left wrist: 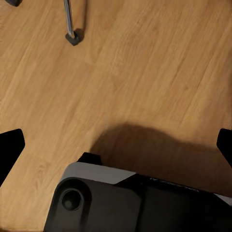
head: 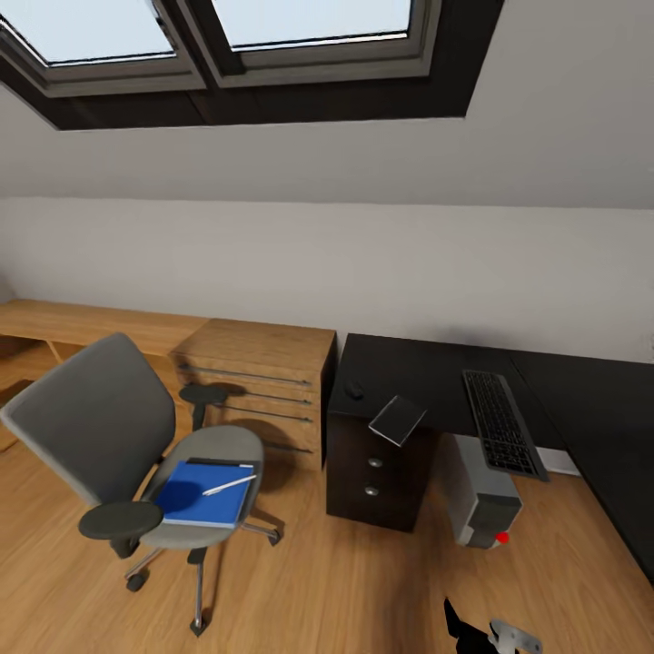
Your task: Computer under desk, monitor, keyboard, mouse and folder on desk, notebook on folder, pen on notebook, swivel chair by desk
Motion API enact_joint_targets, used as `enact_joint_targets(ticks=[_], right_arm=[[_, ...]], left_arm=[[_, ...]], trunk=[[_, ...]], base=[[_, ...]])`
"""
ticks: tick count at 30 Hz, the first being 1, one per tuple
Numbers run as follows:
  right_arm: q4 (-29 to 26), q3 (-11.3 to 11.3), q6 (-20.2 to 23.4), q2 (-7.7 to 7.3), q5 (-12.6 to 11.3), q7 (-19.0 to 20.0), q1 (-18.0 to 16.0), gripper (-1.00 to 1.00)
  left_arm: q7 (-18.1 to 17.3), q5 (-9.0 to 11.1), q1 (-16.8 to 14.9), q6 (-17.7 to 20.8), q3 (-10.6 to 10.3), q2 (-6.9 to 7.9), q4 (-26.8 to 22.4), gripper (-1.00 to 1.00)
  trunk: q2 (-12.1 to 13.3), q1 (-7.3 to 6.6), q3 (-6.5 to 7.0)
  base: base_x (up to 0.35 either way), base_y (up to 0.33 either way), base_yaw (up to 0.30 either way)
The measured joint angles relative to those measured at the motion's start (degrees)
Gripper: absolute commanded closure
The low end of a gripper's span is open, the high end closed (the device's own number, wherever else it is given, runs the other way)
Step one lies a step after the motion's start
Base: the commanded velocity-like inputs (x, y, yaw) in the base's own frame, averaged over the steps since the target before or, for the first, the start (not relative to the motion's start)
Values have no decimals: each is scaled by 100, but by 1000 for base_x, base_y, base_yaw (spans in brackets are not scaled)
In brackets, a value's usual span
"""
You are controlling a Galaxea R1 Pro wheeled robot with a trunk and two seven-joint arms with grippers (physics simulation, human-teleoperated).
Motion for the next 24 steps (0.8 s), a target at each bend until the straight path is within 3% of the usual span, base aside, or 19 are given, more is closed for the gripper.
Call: enact_joint_targets(ticks=[17,24], right_arm=[[1,-4,0,6,0,0,0,-100],[8,1,-1,9,3,0,0,-100]], left_arm=[[1,3,-3,-88,1,0,0,-100],[3,16,-4,-74,14,-36,125,-100]], trunk=[[682,-374,210],[962,-530,334]], base=[[-334,0,0],[-110,0,0]])
